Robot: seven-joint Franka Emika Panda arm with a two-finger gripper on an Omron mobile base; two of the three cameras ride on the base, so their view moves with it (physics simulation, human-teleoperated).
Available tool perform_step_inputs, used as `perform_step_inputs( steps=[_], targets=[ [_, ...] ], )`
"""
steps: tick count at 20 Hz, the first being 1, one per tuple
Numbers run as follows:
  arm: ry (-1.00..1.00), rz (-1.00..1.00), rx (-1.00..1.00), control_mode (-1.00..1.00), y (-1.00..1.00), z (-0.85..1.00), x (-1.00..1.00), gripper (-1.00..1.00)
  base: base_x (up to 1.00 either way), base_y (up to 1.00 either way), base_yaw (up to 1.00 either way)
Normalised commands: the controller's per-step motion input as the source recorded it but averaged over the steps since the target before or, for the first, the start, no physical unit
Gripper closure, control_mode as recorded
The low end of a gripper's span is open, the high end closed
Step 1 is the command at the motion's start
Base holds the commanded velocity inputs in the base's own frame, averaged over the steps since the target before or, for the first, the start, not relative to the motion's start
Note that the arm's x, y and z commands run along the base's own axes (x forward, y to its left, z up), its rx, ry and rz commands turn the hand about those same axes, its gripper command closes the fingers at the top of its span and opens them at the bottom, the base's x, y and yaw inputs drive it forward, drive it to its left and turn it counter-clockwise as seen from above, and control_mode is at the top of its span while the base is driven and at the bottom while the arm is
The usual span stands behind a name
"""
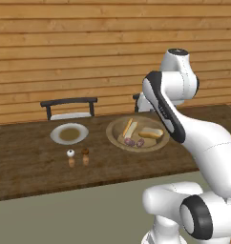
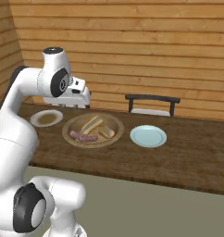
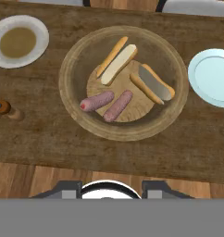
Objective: Place one bun and one sausage from the bowl on each plate.
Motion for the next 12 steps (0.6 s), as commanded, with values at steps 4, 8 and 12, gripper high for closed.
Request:
perform_step_inputs(
  steps=[4, 8, 12],
  targets=[
    [0.01, 0.00, -0.01, -1.00, -0.01, -0.04, 0.00, -1.00, 0.00, 0.00, 0.00],
    [-0.03, 0.00, -0.02, -1.00, 0.18, -0.61, 0.44, -1.00, 0.00, 0.00, 0.00],
    [-0.04, -0.05, 0.00, -1.00, 0.81, -0.95, 1.00, -1.00, 0.00, 0.00, 0.00]
  ],
)
